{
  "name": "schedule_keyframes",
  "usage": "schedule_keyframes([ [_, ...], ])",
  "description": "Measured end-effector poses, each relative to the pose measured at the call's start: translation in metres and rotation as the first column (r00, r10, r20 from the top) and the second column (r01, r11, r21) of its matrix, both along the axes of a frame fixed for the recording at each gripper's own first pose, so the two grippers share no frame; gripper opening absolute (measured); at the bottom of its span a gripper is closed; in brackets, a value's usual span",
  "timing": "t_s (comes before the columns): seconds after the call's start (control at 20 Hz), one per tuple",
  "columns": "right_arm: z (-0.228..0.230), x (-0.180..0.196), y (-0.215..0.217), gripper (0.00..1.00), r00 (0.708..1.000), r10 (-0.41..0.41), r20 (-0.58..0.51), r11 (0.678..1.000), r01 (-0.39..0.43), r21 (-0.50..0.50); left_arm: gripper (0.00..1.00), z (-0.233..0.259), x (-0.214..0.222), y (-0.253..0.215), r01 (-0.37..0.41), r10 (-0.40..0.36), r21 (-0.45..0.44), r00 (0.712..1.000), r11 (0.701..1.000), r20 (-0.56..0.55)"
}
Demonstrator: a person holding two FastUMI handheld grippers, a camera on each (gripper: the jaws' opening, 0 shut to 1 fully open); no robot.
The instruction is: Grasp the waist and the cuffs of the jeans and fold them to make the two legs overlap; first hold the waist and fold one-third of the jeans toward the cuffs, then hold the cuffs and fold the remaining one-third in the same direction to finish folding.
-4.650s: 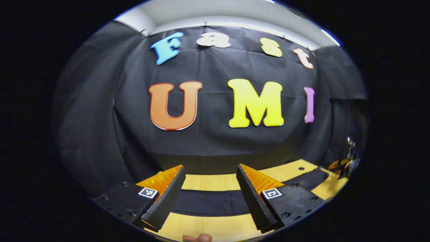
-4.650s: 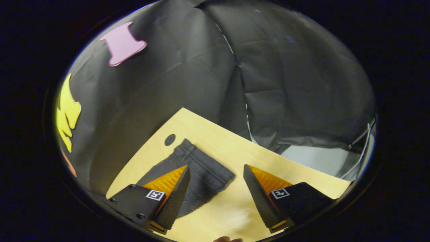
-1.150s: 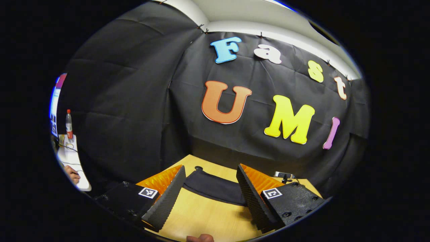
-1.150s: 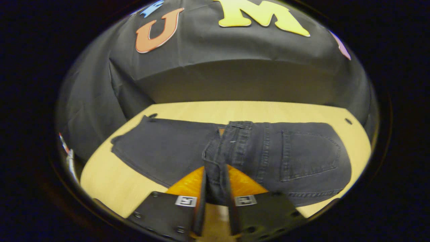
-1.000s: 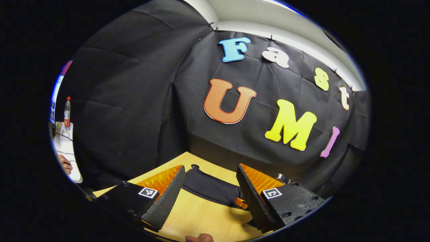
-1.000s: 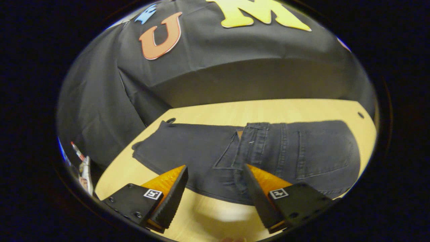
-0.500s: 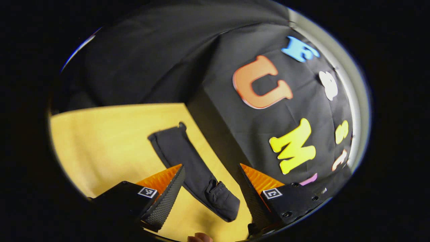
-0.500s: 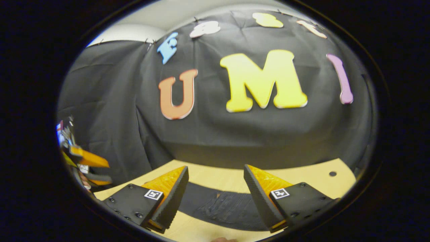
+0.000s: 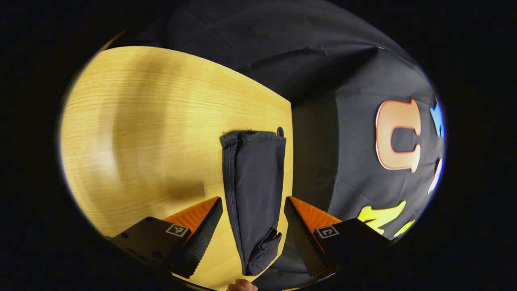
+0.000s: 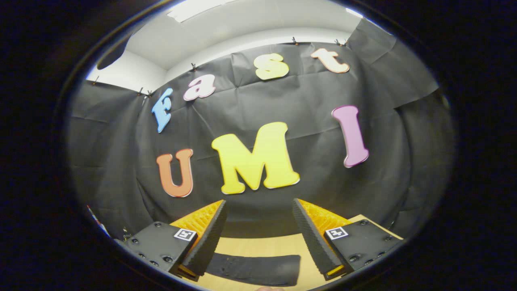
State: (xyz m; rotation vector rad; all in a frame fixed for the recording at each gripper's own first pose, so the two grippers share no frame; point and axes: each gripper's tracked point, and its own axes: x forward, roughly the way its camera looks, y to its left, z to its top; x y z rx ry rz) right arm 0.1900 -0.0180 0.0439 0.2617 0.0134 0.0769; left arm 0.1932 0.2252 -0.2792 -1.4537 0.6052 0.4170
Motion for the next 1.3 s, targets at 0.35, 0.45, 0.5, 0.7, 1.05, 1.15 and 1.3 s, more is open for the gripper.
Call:
schedule_keyframes([
  [0.35,0.029,-0.014,-0.054,0.97,0.993,-0.120,0.002,0.992,0.120,-0.048,0.98,-0.027,0.031,0.015,-0.016,0.017,0.024,0.999,1.000,-0.042],
  [0.45,0.033,-0.014,-0.062,0.99,0.991,-0.135,0.003,0.989,0.135,-0.054,0.98,-0.030,0.041,0.017,-0.017,0.018,0.036,0.999,0.999,-0.033],
  [0.5,0.033,-0.015,-0.064,0.99,0.990,-0.142,-0.002,0.988,0.142,-0.059,0.98,-0.031,0.046,0.016,-0.003,0.004,0.044,1.000,0.999,-0.030],
  [0.7,0.018,-0.020,-0.079,0.96,0.985,-0.169,-0.036,0.984,0.167,-0.058,0.98,-0.030,0.067,0.015,0.001,-0.001,0.048,1.000,0.999,0.013],
  [1.05,0.028,-0.030,-0.090,0.96,0.980,-0.198,-0.033,0.975,0.194,-0.109,0.07,-0.059,0.067,0.015,-0.077,0.078,-0.050,0.997,0.996,0.003],
  [1.15,0.029,-0.031,-0.092,0.96,0.979,-0.199,-0.033,0.974,0.194,-0.118,0.04,-0.060,0.064,0.013,-0.037,0.037,0.024,0.999,0.999,-0.007],
  [1.3,0.026,-0.036,-0.093,0.98,0.980,-0.188,-0.059,0.978,0.181,-0.105,0.03,-0.047,0.065,0.013,-0.008,0.008,0.088,1.000,0.996,-0.002],
])
